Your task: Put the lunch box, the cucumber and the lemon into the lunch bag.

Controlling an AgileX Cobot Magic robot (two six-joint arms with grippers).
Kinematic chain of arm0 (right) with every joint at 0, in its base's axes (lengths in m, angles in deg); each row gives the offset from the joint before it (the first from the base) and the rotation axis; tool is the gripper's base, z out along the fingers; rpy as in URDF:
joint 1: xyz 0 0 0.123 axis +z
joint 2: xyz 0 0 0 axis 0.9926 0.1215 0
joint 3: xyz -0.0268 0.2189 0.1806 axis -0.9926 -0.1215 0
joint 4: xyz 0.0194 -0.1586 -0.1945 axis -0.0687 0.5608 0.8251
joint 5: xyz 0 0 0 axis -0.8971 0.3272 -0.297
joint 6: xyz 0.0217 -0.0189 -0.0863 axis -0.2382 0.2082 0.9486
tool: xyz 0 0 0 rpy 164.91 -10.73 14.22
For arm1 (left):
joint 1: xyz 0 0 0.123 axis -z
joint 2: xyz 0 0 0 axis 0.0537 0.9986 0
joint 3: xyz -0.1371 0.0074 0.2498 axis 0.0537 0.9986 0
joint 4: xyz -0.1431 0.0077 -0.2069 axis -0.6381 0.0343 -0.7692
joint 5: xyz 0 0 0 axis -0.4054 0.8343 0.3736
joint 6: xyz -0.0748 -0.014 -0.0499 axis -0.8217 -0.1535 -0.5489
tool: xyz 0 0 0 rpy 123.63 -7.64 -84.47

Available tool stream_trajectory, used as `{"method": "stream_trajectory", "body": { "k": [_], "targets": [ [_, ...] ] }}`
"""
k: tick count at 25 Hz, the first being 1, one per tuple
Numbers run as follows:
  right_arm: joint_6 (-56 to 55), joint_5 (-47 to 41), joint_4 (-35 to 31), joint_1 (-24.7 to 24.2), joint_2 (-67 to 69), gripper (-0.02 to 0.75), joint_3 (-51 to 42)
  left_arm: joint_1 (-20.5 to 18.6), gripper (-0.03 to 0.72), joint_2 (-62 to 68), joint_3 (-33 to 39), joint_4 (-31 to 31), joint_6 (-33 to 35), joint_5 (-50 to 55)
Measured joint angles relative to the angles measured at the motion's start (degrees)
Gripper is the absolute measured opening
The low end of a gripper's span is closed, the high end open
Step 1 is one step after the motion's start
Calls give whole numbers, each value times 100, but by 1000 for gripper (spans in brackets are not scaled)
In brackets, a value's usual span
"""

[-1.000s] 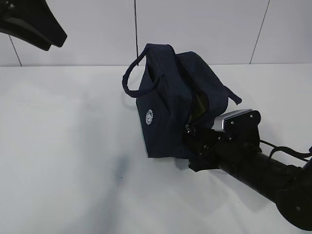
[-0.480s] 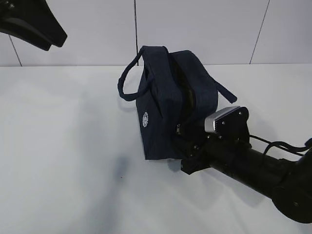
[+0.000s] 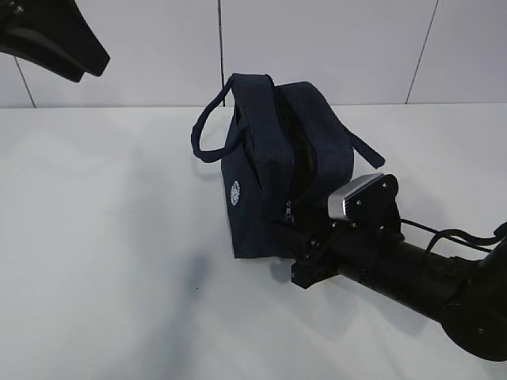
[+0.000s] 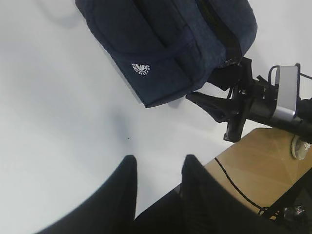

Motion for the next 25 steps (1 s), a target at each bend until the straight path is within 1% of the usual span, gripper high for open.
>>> {"method": "stream_trajectory", "body": {
  "k": [22,25],
  "targets": [
    [0,-83,-98,0,216,388,223,0,228,0,0,-5,0,0],
    [0,-83,-98,0,216,363,231,0,228,0,0,-5,0,0]
  ]
}}
